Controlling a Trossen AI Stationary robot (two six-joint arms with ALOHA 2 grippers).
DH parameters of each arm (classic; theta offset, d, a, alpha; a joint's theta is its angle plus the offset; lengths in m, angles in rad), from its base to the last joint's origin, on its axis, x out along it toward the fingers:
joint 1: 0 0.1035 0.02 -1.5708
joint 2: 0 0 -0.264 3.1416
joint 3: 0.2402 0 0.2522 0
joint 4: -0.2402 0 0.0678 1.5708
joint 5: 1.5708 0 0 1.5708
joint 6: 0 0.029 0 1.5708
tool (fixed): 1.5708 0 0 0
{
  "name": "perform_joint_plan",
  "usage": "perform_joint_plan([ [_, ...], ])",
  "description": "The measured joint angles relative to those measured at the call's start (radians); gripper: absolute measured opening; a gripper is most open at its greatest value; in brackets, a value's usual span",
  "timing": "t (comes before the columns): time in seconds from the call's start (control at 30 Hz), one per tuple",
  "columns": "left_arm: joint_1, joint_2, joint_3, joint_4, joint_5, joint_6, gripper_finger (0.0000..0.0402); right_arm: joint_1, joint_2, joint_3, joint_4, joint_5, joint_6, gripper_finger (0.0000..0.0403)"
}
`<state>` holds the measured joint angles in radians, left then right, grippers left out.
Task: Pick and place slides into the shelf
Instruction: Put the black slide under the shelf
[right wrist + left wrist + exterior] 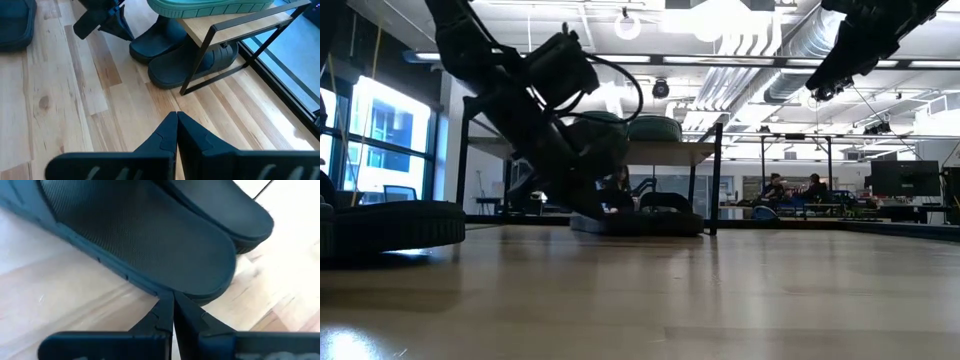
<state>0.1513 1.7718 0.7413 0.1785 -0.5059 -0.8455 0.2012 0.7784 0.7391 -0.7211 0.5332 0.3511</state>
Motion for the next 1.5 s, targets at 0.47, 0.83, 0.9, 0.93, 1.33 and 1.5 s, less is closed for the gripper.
perform_joint_plan([
  [0.47, -0.001, -0.009, 0.005, 0.0, 0.025, 0.038, 0.0, 0.0, 0.0, 0.0, -0.001, -0.009, -0.008, 0.0],
  [0.83, -0.001, -0.113, 0.005, -0.028, 0.069, 0.088, 0.0, 0.0, 0.0, 0.0, -0.002, -0.013, 0.006, 0.0],
  [0.9, -0.001, -0.146, 0.005, -0.053, 0.07, 0.1, 0.0, 0.0, 0.0, 0.0, -0.002, -0.013, 0.002, 0.0],
  [0.93, -0.002, -0.164, 0.005, -0.072, 0.075, 0.105, 0.0, 0.0, 0.0, 0.0, -0.002, -0.013, -0.001, 0.0],
  [1.33, -0.141, -0.391, 0.004, -0.123, 0.19, 0.276, 0.0, 0.0, -0.001, 0.0, -0.003, -0.016, -0.016, 0.0],
  [1.5, -0.152, -0.505, 0.004, -0.112, 0.517, 0.315, 0.0, 0.0, -0.009, 0.0, 0.001, -0.034, -0.045, 0.0],
])
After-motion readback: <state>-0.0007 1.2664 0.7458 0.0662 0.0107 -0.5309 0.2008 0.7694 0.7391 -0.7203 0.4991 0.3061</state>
